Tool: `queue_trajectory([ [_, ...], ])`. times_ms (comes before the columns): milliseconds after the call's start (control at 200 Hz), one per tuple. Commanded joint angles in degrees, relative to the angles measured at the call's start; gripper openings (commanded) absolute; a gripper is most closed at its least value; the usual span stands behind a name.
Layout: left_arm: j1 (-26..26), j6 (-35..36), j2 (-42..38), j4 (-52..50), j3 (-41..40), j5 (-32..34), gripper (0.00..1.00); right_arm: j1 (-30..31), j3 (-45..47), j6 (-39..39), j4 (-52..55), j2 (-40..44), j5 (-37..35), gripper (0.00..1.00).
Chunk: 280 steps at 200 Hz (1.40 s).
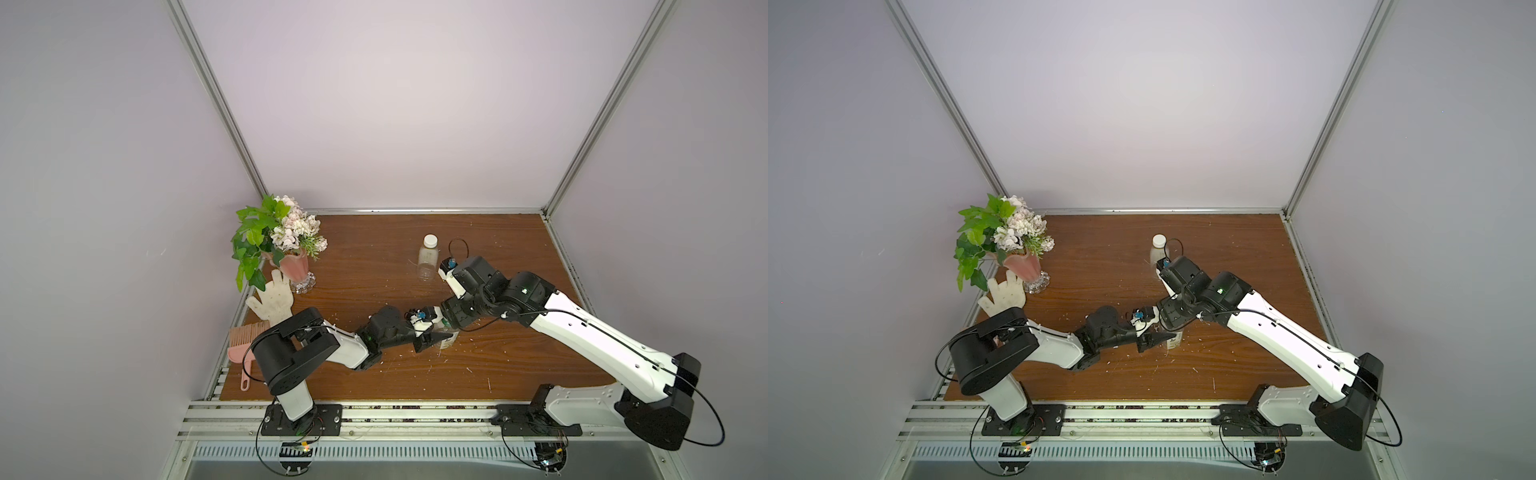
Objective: Screw on the bottle caps
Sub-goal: Screw the bottle cap onto the plastic bottle.
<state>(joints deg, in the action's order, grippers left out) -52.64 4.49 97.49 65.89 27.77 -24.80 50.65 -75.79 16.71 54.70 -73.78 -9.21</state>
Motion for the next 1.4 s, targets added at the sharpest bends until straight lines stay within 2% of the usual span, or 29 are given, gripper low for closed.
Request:
queue_trajectory([
  [0, -0.6, -0.3, -0.6, 0.1, -0.8, -1.7, 0.47, 0.1, -0.3, -0.4, -1.4, -0.5, -1.8, 0.72],
  [335, -0.7, -0.7, -0.5, 0.0, -0.6, -2.5, 0.47, -0.1, -1.1, -0.8, -2.8, -0.8, -1.1, 0.73],
  [510, -0.9, -1.0, 0.0, 0.1, -0.6, -3.0, 0.46, -0.4, -3.0, -1.1, -2.8, -1.4, -3.2, 0.73],
  [861, -0.9, -0.6, -0.4, 0.1, -1.4, -3.6, 0.46, -2.7, -6.0, -4.8, -0.3, 0.4, -2.0, 0.80],
  [1151, 0.2, 0.3, -2.6, -1.8, -3.7, -7.0, 0.47, -3.3, -4.2, -14.4, 3.1, 7.4, 6.5, 0.81],
  [1396, 1.3, 1.7, -5.9, -5.0, -5.5, -7.8, 0.47, -2.1, -0.5, -22.0, 3.8, 9.3, 13.4, 0.78],
])
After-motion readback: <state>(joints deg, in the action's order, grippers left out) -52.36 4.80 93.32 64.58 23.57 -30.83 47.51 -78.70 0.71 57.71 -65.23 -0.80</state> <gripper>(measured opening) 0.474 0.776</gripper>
